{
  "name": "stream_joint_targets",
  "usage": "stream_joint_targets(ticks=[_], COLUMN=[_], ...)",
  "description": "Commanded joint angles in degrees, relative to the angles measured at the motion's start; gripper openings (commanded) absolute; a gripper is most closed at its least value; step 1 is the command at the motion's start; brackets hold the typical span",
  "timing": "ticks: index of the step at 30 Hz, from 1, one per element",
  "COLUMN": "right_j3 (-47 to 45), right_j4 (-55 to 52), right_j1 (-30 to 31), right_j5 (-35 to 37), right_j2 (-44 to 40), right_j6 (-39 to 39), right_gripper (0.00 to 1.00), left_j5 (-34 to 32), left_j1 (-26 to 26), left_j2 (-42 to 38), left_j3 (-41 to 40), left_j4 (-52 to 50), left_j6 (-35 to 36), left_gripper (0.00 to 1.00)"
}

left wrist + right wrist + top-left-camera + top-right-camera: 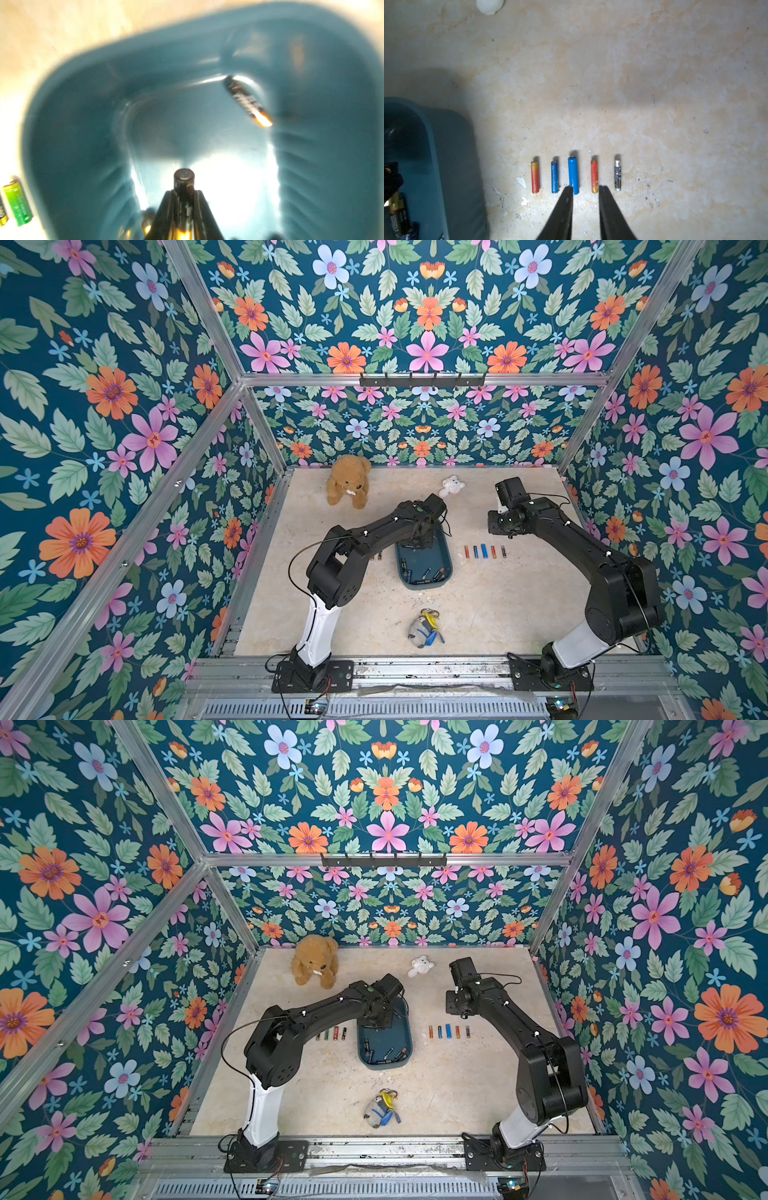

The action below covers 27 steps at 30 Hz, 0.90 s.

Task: Take the batteries out of the storage box
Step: Pick up the battery from the storage box, then place the battery at the center of the board.

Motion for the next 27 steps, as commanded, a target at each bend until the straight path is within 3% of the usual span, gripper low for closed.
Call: stream_joint_targets(ticks=[1,12,27], right_j3=[1.0,4.1,5.1], right_j4=[-0.5,-1.3,-2.0], right_j1=[1.2,3.2,3.6], right_j5=[0.6,1.1,1.6], right_j2=[0.7,2.1,4.2], right_j6=[1.5,2.3,2.2], right_gripper=[0.28,0.28,0.28], left_j5=[0.3,0.3,-3.2], left_j1=[0.3,5.1,19.6], left_j2=[-2.2,-12.4,-23.4], left_j3=[0.1,-5.7,-20.1], left_j4=[0.6,-1.0,-2.4], left_j6=[1.0,3.6,11.7], left_gripper=[0.18,0.18,0.2])
